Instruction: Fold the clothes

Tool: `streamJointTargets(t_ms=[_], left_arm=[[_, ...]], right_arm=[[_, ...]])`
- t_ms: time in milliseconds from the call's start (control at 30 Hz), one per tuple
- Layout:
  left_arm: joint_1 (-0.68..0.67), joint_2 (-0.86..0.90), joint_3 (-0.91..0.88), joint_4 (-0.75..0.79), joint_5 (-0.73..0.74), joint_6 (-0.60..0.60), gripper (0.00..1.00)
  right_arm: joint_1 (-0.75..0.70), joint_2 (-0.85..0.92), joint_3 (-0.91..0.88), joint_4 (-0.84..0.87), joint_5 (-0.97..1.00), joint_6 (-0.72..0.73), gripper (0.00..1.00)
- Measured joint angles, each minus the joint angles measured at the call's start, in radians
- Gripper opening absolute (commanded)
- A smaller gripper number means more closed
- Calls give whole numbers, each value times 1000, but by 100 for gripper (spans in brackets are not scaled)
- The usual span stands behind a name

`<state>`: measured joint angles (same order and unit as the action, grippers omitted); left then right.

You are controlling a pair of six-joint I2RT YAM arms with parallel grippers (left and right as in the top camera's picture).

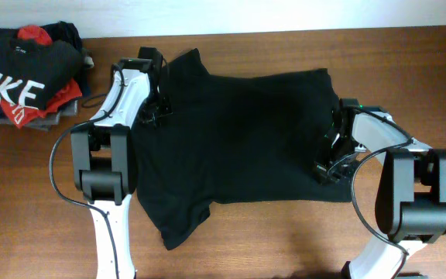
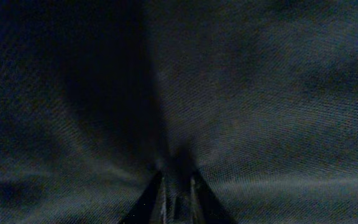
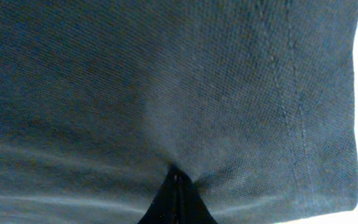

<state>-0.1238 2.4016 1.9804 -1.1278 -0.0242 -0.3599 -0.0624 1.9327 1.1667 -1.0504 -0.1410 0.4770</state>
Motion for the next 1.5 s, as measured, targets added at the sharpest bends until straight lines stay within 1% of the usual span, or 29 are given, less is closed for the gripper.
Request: streamJointTargets(t_ms=[233,400,733,867,1033,1067,1100,1167,1200,1267,1300,1367,1400,1500], left_arm=[[46,9,9,-132,18,0,1],[89,15,8,-209,24,0,1],[110,17,8,-226,32,0,1],[111,19,11,-241,27,0,1],[112,18,24,-227,21,0,1],[111,15,31,-212,20,1,2],[111,11,36,-200,19,1,7],[105,-9,53,-151,16,5,16],[102,-19,59,-125,14,4,25],[95,-42,77,-53,17,5,33],[84,-66,88,24,33,7,35],[72,-80,93,97,58,8,39],[65,-84,95,132,74,8,41],[43,-87,96,167,104,8,41]], right_arm=[[-1,-2,-26,-45,-11,21,4],[-1,-2,-37,-69,-11,21,4],[2,-16,-57,-113,-6,57,4],[17,-95,-63,-138,22,90,4],[24,-271,-63,-138,43,110,4],[24,-304,-63,-128,46,114,7],[24,-326,-61,-122,47,116,16],[24,-367,-54,-93,48,128,29],[24,-378,-49,-76,47,128,36],[24,-391,-37,-27,35,117,42],[24,-393,-33,27,5,122,43],[25,-393,-31,72,-35,120,46],[25,-393,-31,88,-51,120,47],[25,-393,-31,103,-80,121,47]])
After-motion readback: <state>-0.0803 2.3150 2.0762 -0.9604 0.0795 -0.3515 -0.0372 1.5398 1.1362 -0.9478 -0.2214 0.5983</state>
